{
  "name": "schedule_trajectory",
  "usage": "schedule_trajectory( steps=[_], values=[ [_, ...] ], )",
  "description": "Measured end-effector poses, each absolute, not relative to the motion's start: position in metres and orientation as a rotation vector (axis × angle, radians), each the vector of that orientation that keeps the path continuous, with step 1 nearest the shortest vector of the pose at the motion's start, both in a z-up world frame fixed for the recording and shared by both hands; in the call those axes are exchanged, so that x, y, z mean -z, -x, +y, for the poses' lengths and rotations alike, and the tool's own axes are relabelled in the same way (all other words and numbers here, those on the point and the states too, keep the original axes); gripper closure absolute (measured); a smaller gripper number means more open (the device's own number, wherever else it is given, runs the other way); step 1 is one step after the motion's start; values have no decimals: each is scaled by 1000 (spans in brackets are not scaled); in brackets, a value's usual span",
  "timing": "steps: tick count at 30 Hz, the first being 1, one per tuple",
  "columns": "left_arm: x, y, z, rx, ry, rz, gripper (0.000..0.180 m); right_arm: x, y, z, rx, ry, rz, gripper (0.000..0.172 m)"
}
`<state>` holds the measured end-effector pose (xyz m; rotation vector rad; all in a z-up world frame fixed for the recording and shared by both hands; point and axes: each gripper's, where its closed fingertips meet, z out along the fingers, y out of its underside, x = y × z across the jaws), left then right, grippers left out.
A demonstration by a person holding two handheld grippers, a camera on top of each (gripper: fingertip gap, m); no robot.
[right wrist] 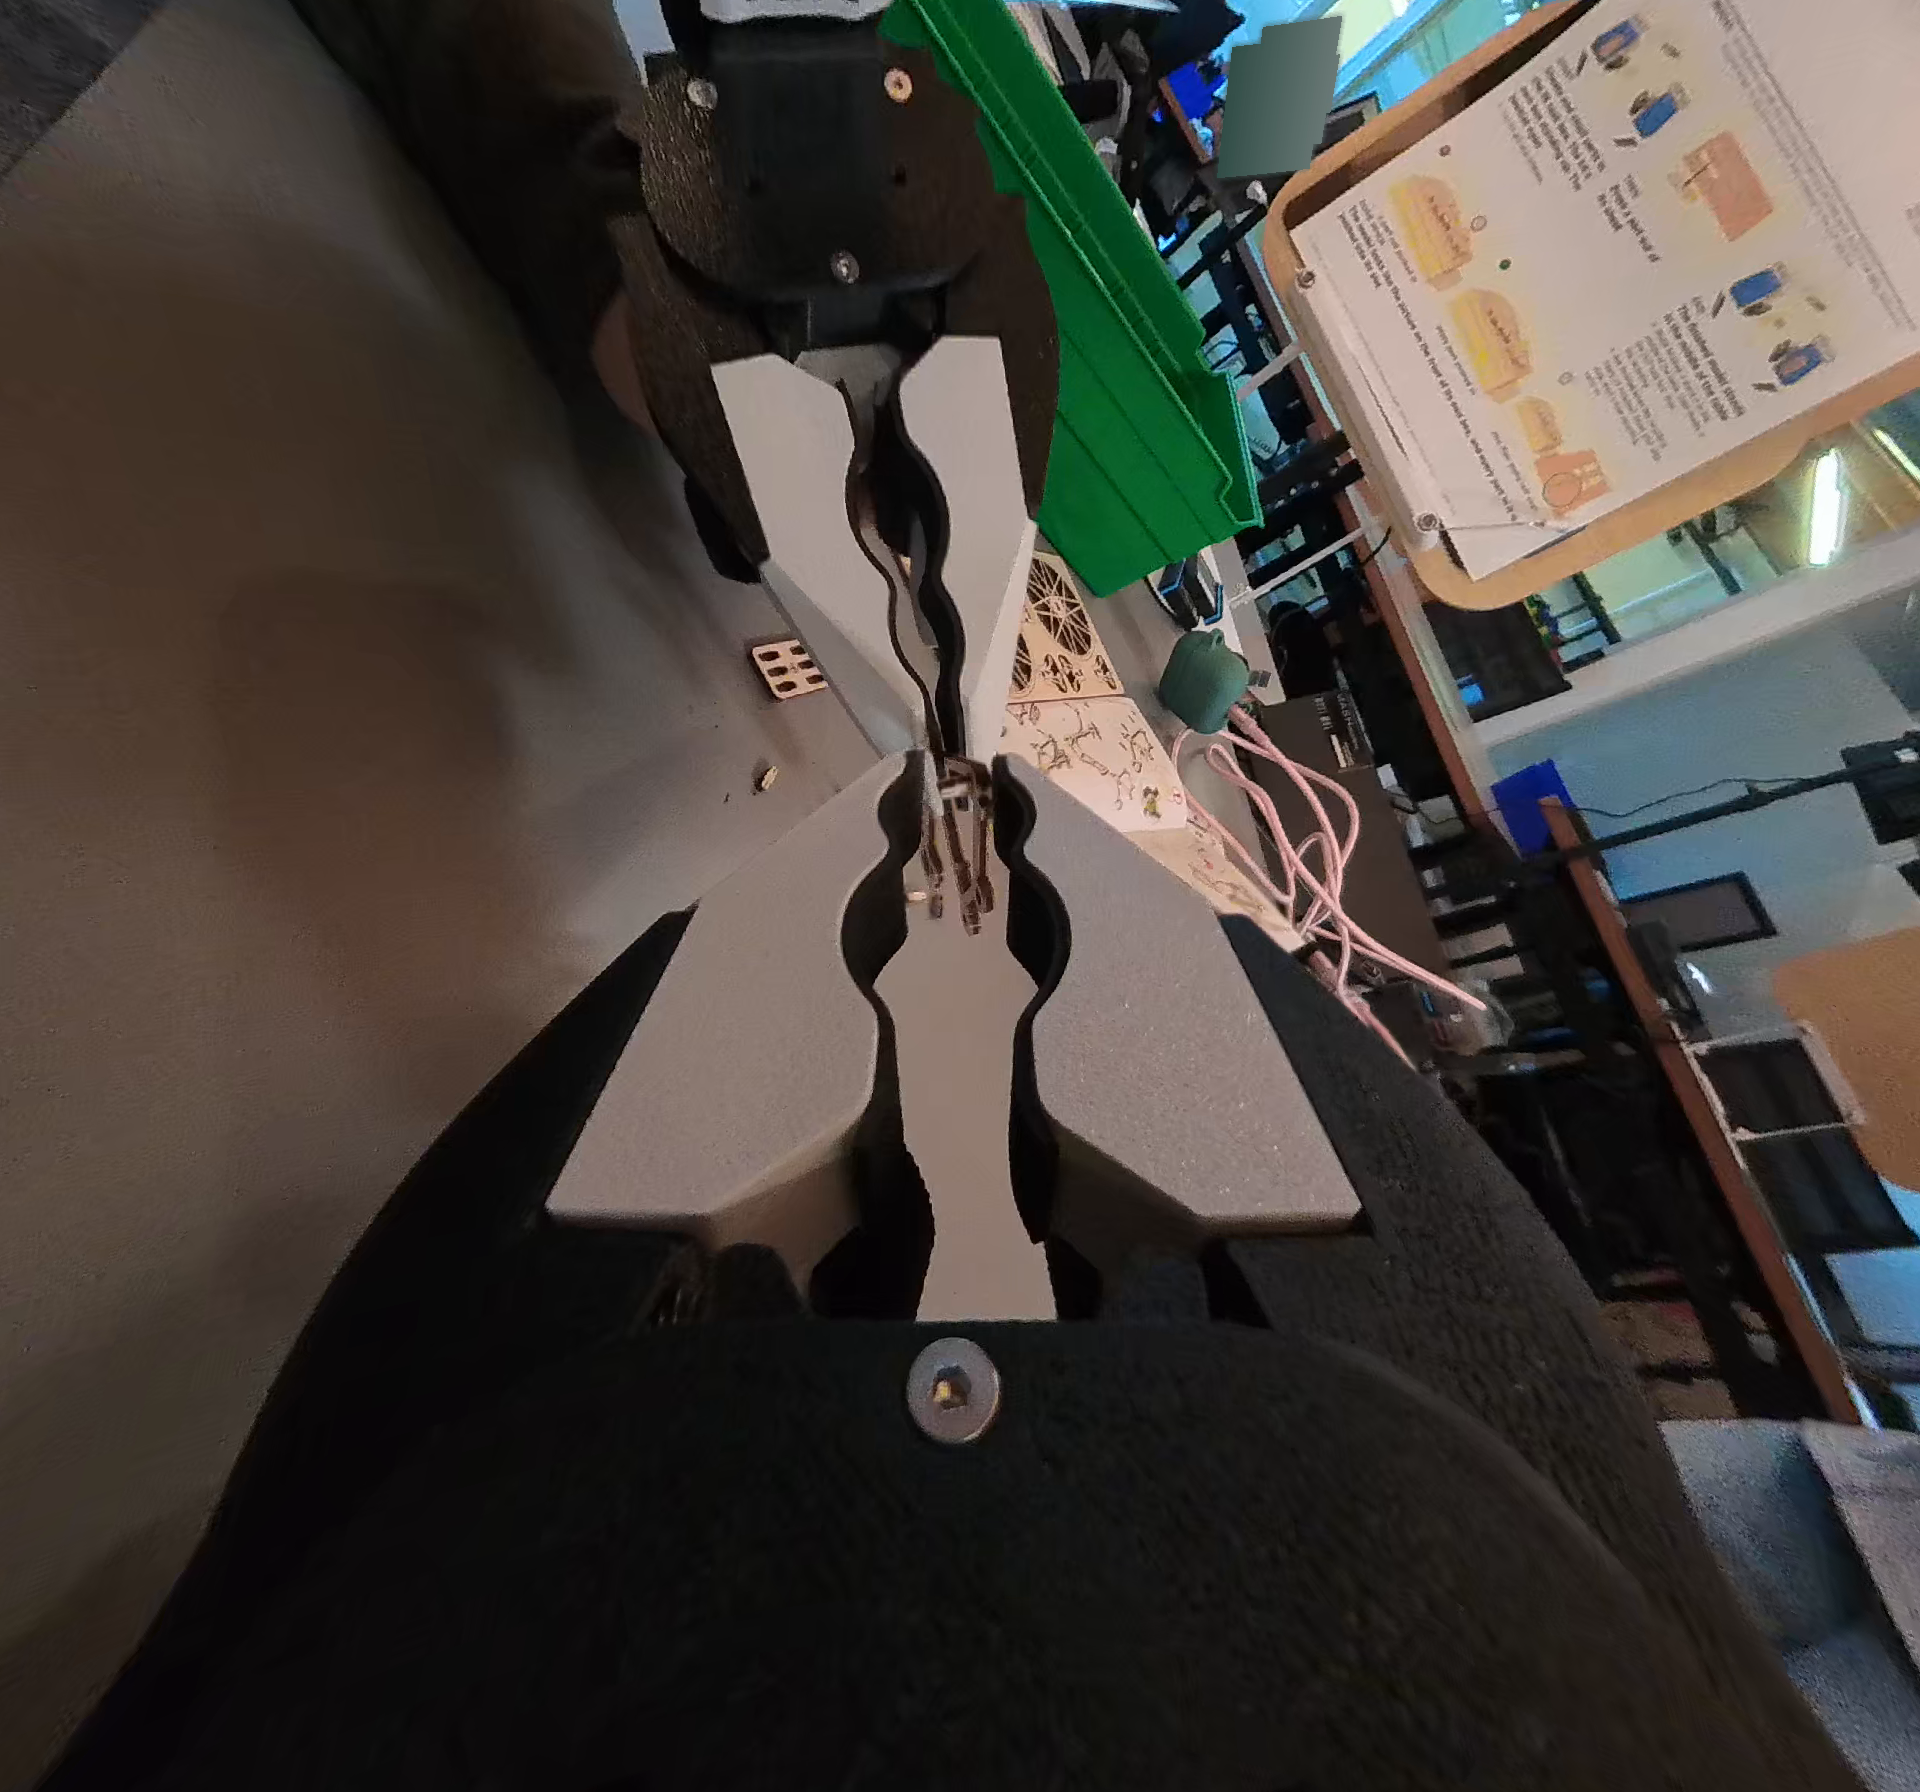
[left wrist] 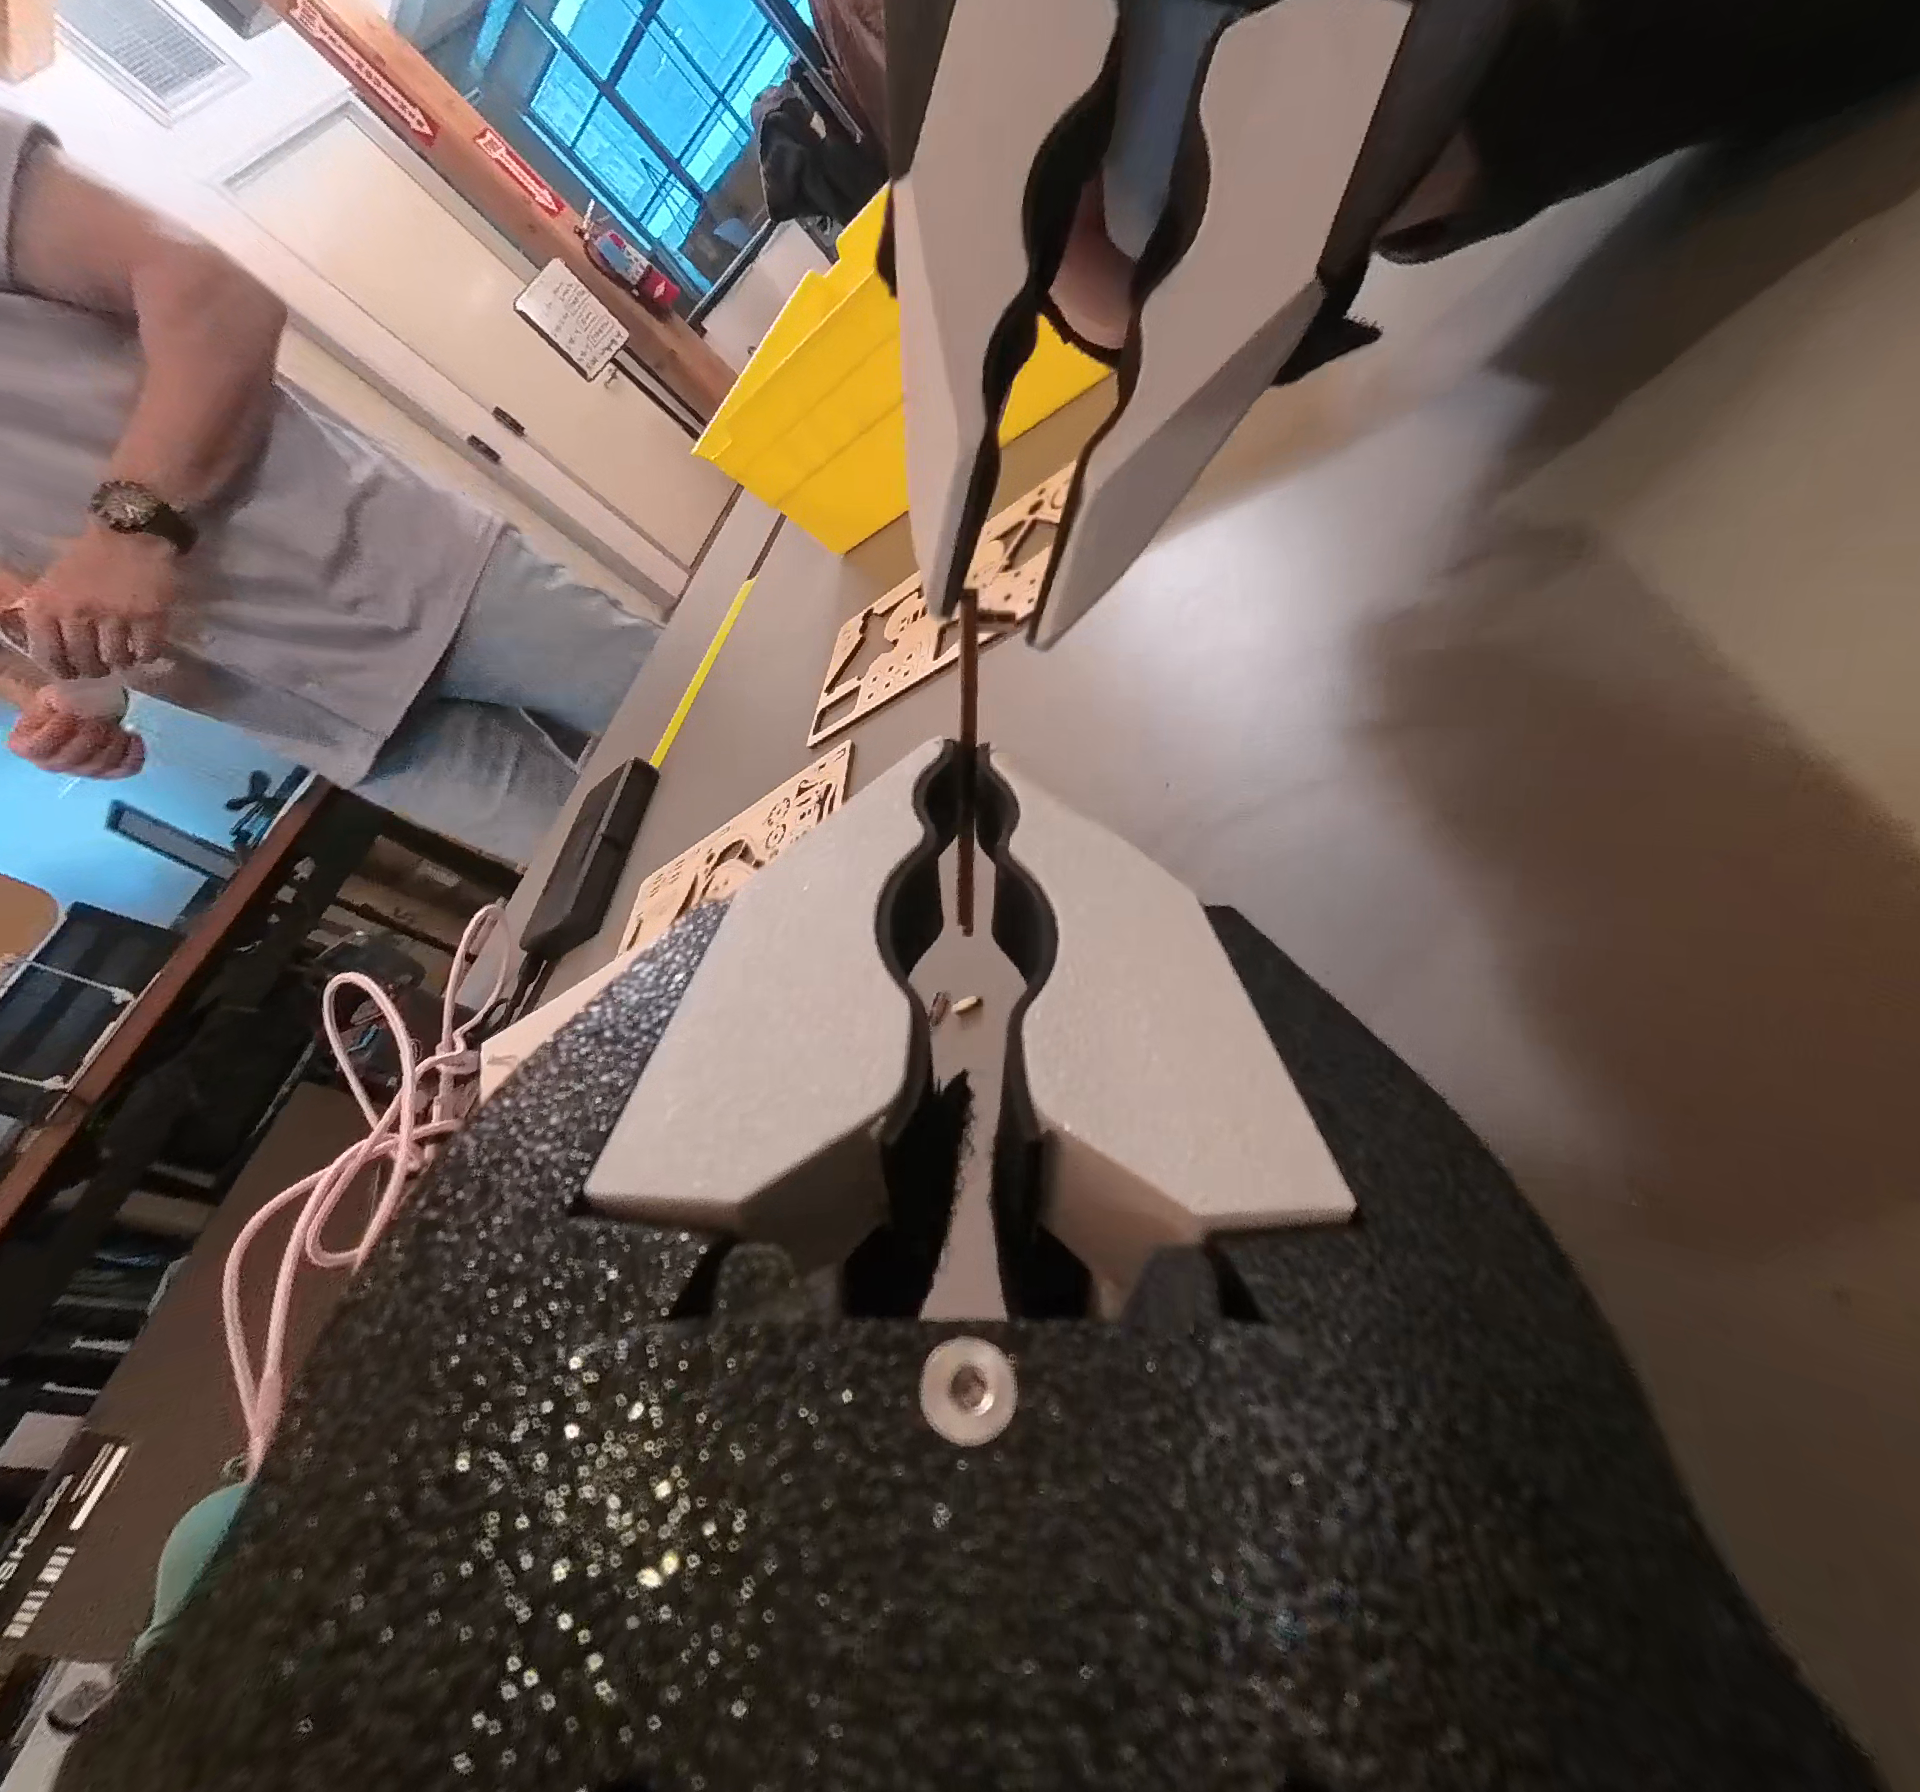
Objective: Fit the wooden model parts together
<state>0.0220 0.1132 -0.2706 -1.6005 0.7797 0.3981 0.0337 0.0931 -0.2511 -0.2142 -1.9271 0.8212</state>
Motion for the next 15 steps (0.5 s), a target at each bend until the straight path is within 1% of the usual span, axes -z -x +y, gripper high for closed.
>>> schedule_trajectory(
  steps=[9, 11, 13, 14, 15],
  values=[
    [269, -13, 114, -477, 1591, 789, 180, 251, -32, 98, -652, 127, -1876, 155],
    [270, -16, 113, -498, 1582, 812, 180, 251, -33, 96, -620, 99, -1862, 157],
    [270, -18, 113, -517, 1571, 833, 180, 252, -33, 95, -623, 88, -1864, 163],
    [270, -19, 113, -525, 1566, 840, 176, 252, -34, 94, -633, 88, -1866, 163],
    [270, -20, 113, -530, 1564, 843, 177, 253, -34, 94, -640, 90, -1868, 163]
  ],
)
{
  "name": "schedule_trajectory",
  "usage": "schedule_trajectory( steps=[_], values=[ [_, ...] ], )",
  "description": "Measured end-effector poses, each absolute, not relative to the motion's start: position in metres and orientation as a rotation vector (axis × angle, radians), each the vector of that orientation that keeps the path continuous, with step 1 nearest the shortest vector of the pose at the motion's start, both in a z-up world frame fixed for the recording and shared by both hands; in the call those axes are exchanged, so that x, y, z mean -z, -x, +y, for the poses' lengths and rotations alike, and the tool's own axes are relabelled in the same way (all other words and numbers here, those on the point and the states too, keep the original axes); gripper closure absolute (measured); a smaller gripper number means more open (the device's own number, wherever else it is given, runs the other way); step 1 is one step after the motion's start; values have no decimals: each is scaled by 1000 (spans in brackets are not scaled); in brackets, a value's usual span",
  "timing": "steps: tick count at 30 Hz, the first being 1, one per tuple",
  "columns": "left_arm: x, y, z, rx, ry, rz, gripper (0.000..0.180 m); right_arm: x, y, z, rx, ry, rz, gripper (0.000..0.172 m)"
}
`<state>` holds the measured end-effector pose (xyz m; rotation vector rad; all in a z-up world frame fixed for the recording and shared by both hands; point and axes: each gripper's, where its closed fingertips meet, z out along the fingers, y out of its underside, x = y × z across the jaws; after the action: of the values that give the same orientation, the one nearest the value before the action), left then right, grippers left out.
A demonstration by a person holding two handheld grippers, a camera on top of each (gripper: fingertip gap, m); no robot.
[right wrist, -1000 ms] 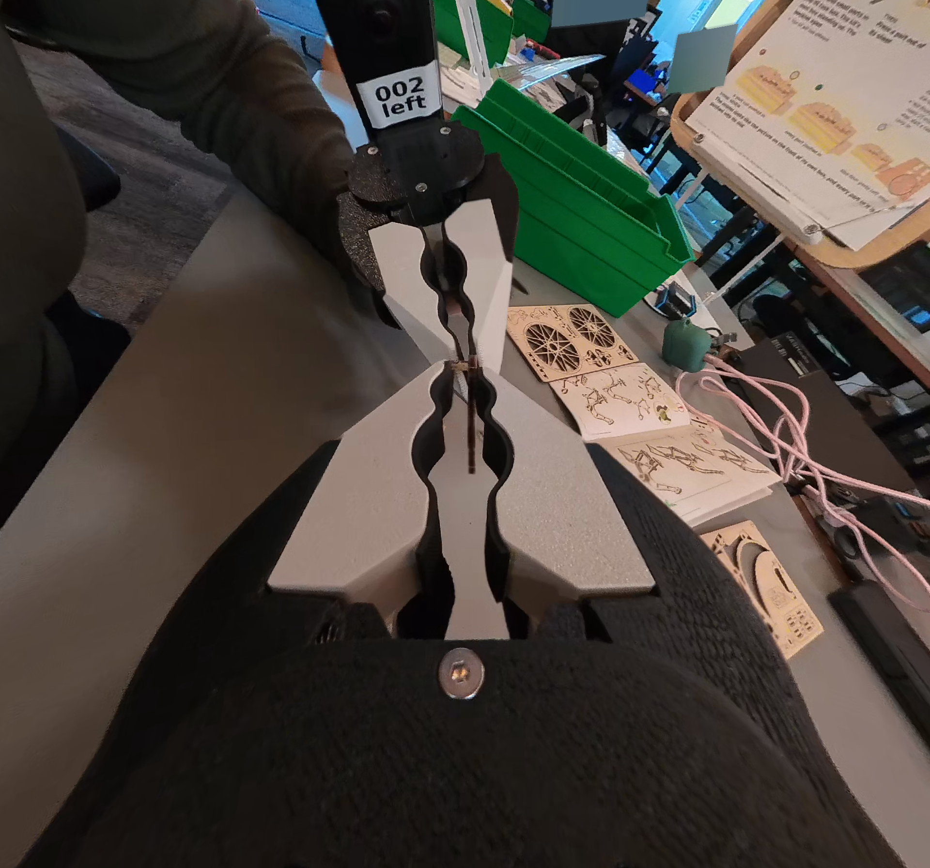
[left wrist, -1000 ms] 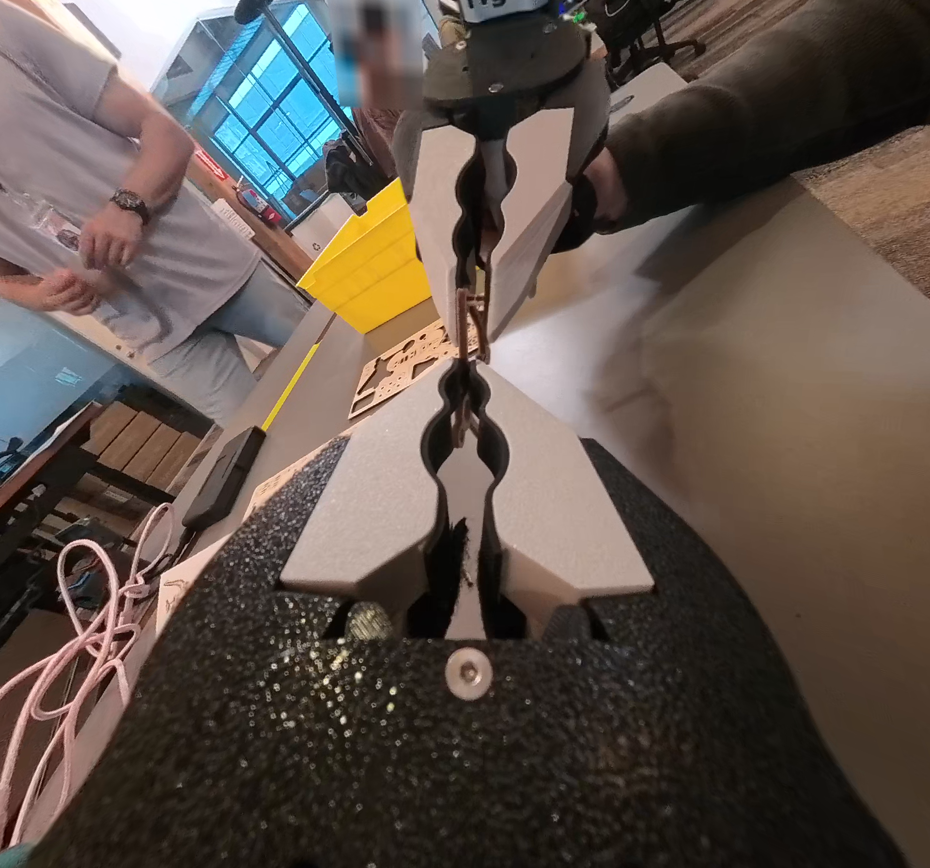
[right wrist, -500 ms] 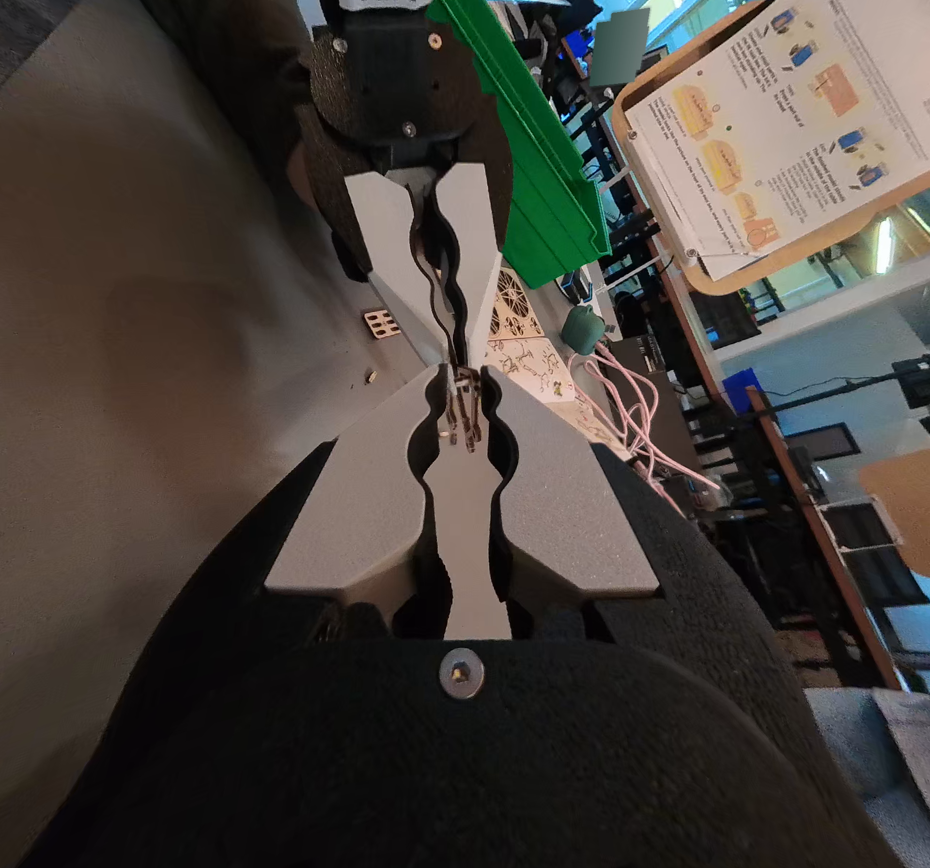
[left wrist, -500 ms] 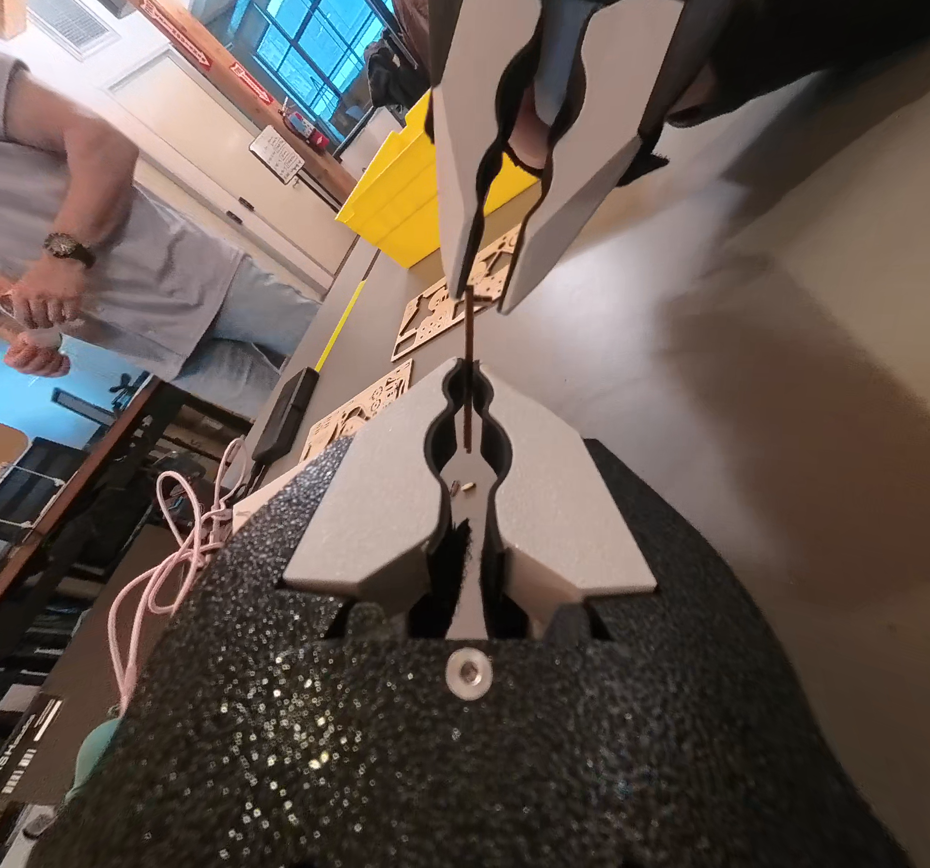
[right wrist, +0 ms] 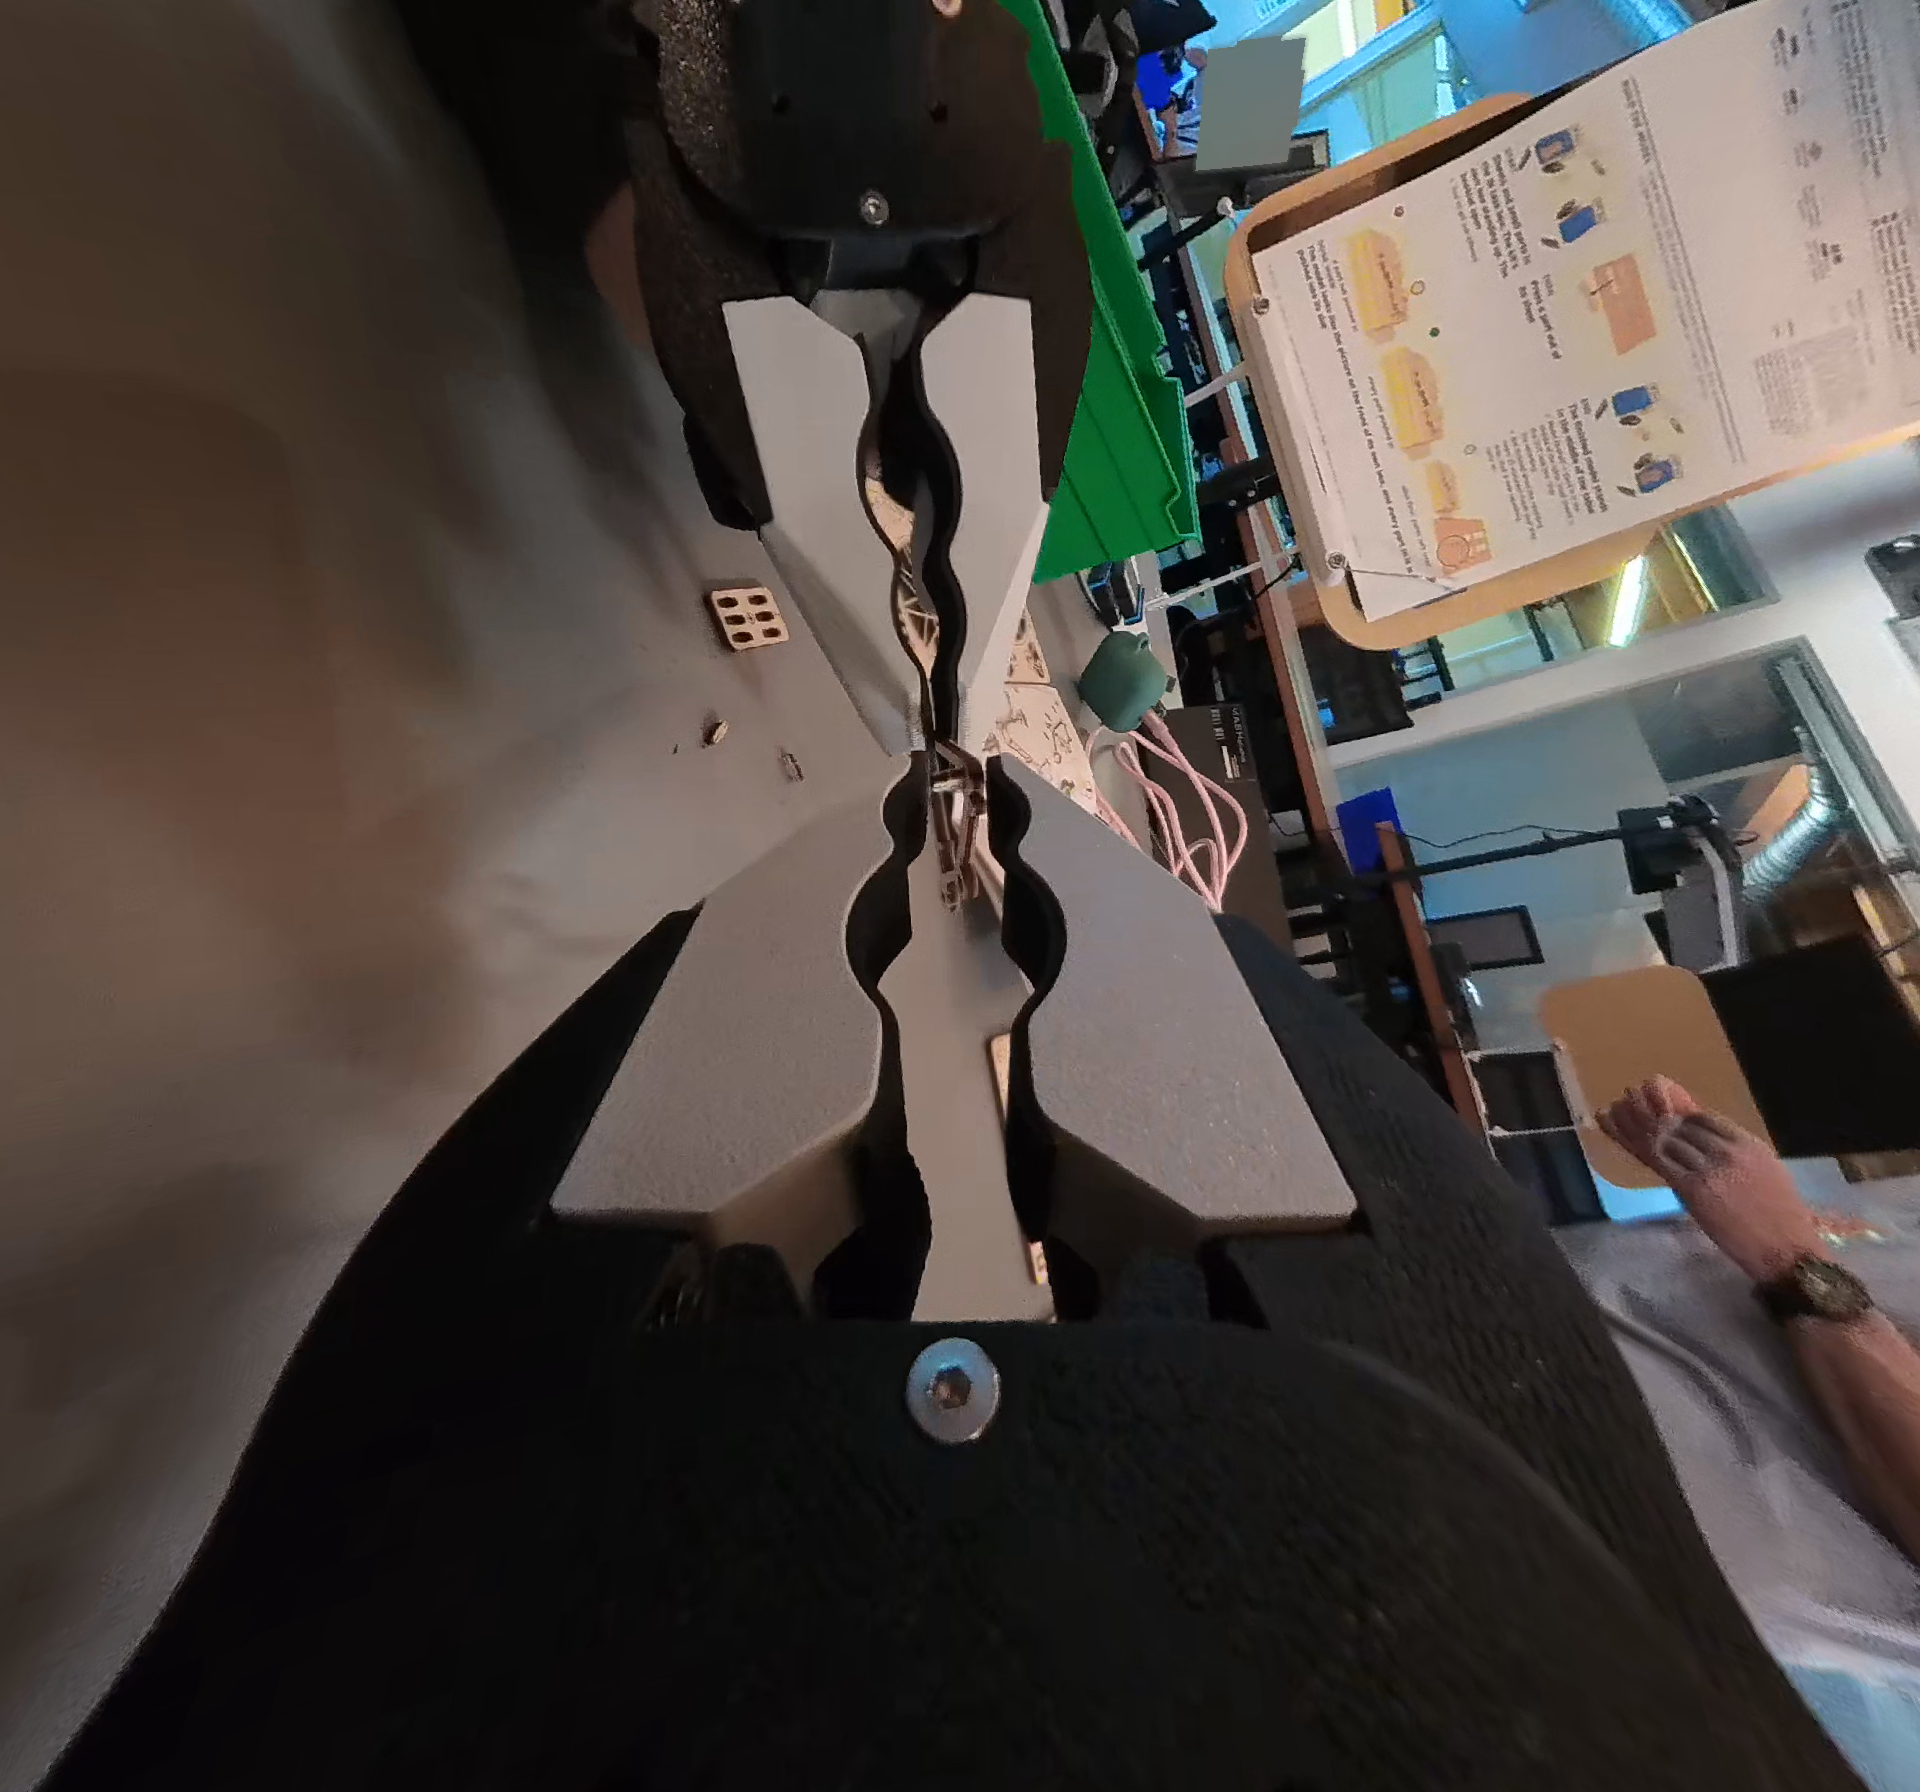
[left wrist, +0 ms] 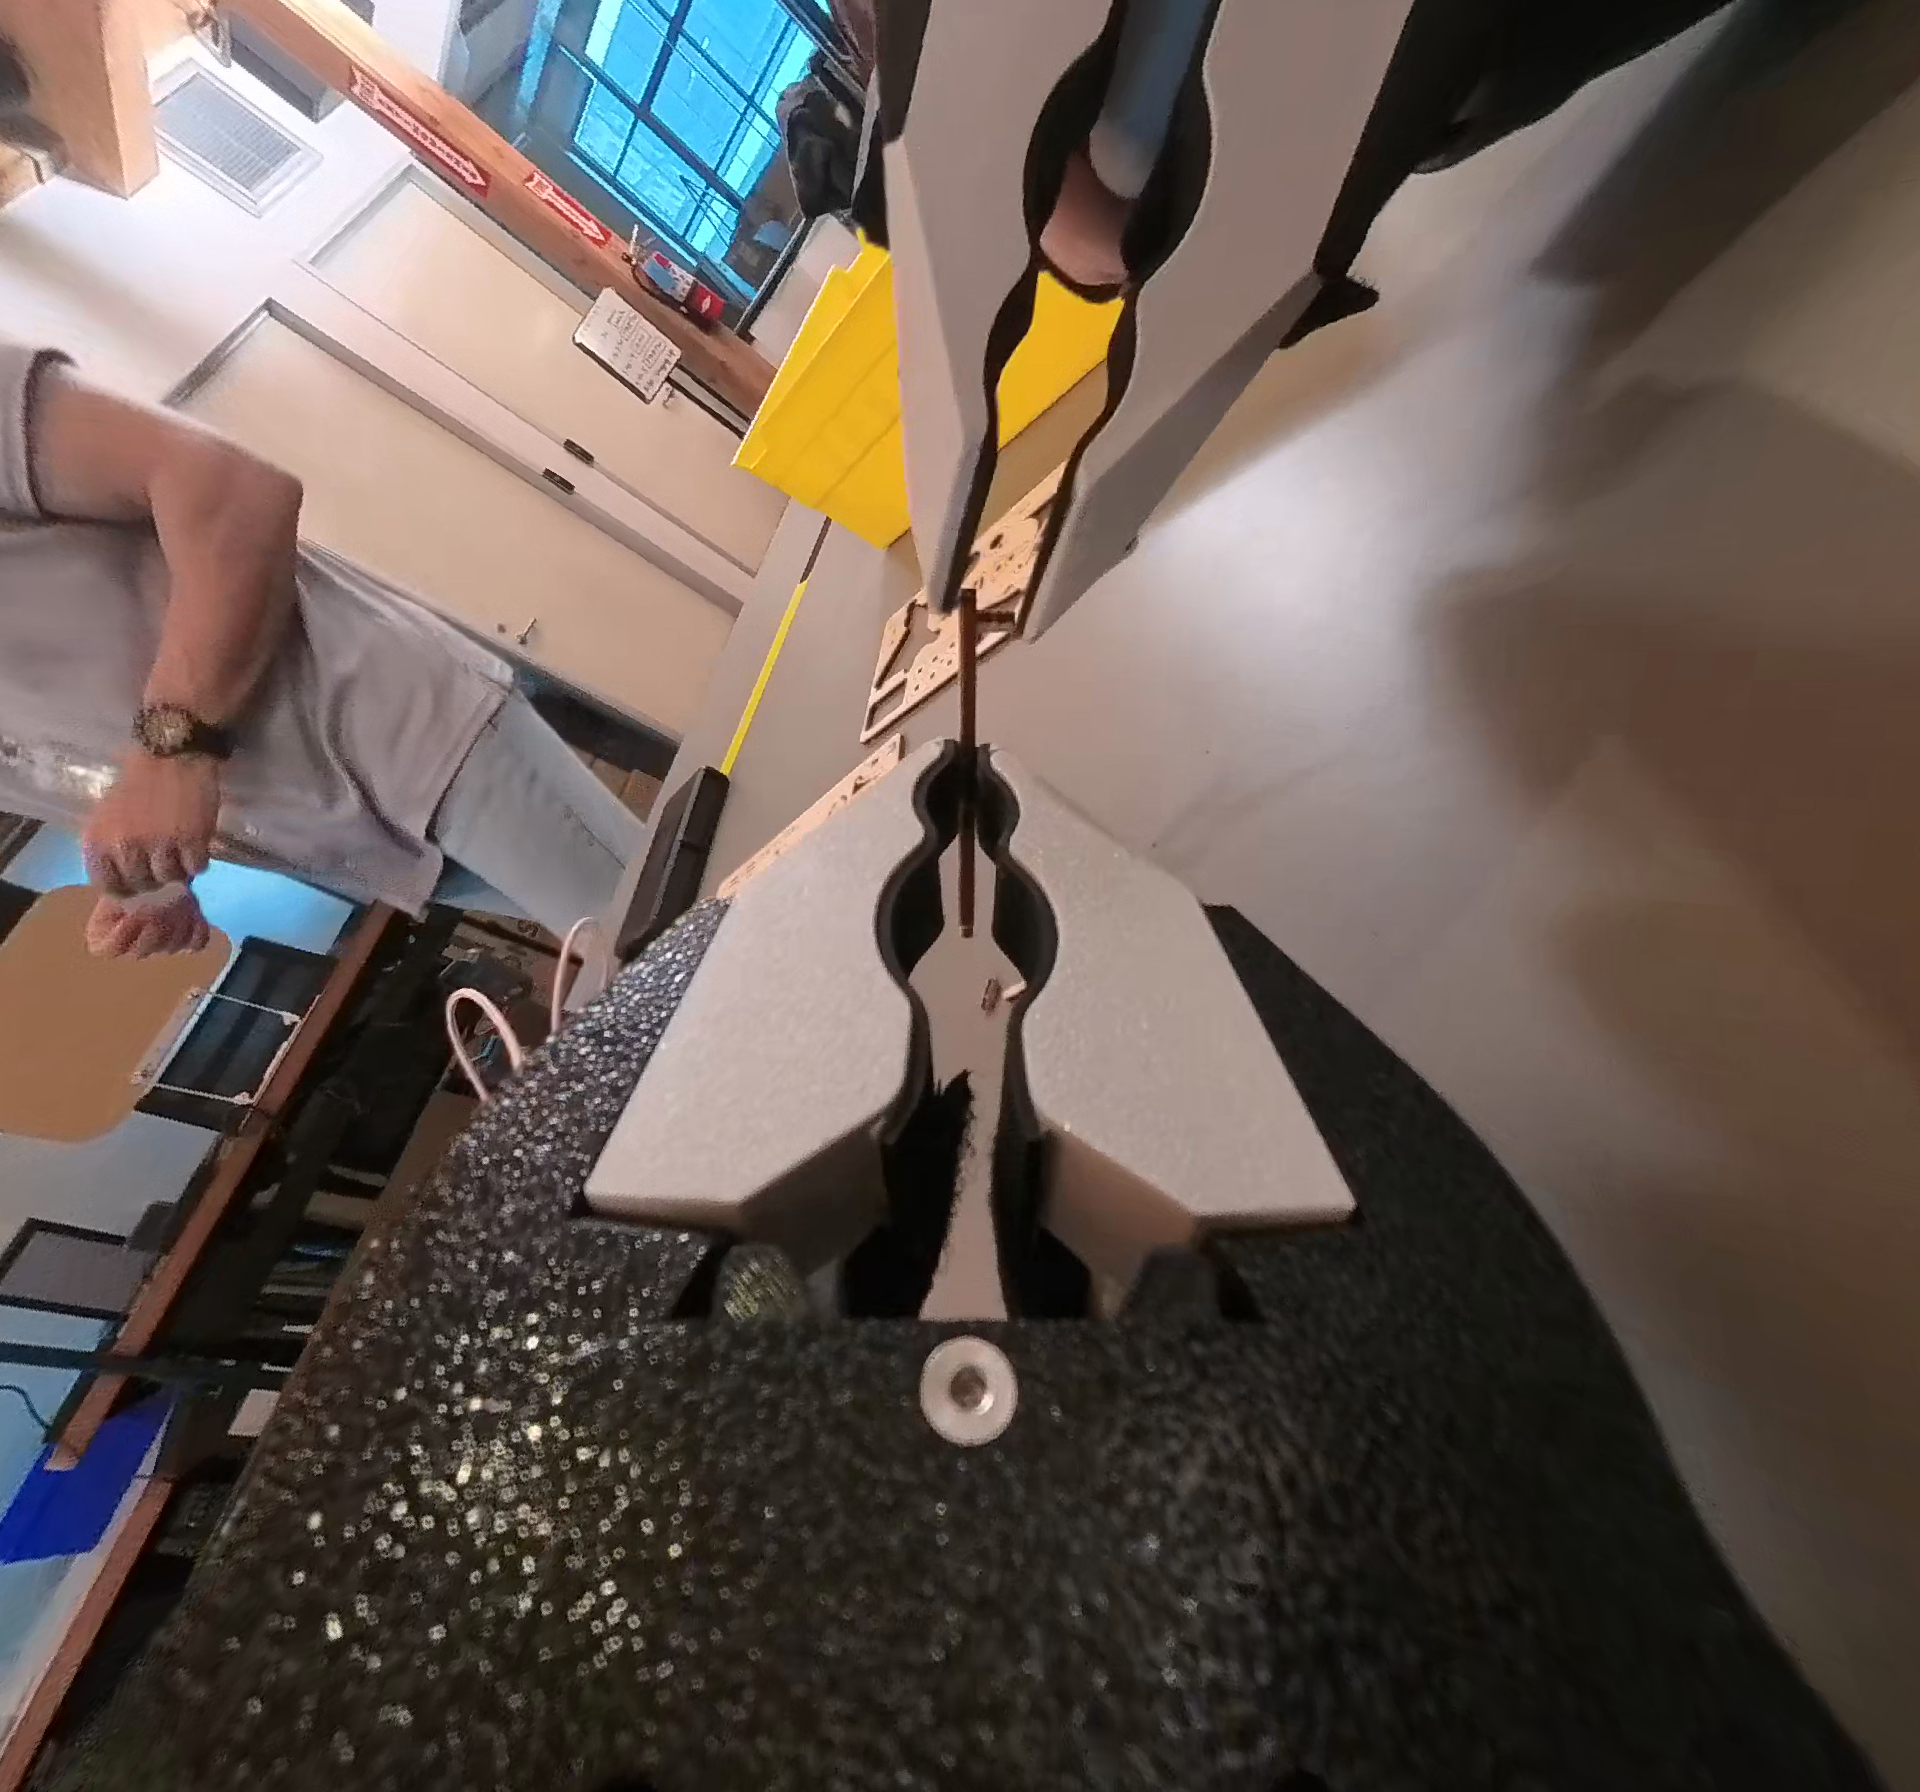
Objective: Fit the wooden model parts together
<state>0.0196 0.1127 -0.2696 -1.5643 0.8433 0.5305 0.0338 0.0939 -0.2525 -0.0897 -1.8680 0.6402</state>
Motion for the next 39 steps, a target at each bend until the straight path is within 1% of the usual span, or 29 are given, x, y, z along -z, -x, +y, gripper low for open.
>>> schedule_trajectory(
  steps=[1, 3, 4, 15, 21, 26, 27, 28, 32, 33, 36, 39],
  values=[
    [269, -20, 113, -531, 1563, 843, 180, 253, -34, 94, -642, 90, -1868, 163],
    [269, -20, 113, -526, 1565, 841, 177, 253, -34, 94, -641, 92, -1868, 163],
    [270, -19, 113, -525, 1567, 841, 180, 253, -34, 94, -639, 93, -1869, 163],
    [273, -18, 113, -495, 1601, 833, 180, 257, -32, 96, -555, 60, -1873, 164],
    [274, -13, 114, -476, 1638, 796, 180, 257, -26, 98, -497, 111, -1894, 165],
    [275, -14, 114, -436, 1656, 782, 180, 257, -26, 99, -516, 148, -1909, 165],
    [276, -15, 114, -432, 1658, 784, 180, 257, -27, 99, -522, 154, -1911, 170],
    [278, -17, 114, -420, 1663, 794, 180, 256, -27, 98, -534, 154, -1913, 171],
    [277, -18, 114, -426, 1650, 823, 180, 256, -30, 96, -585, 143, -1921, 170],
    [278, -18, 114, -428, 1650, 823, 180, 256, -30, 96, -596, 137, -1916, 170],
    [280, -15, 115, -419, 1669, 807, 180, 259, -31, 97, -606, 134, -1926, 153],
    [280, -13, 115, -379, 1683, 776, 180, 264, -29, 100, -584, 144, -1947, 150]
  ],
)
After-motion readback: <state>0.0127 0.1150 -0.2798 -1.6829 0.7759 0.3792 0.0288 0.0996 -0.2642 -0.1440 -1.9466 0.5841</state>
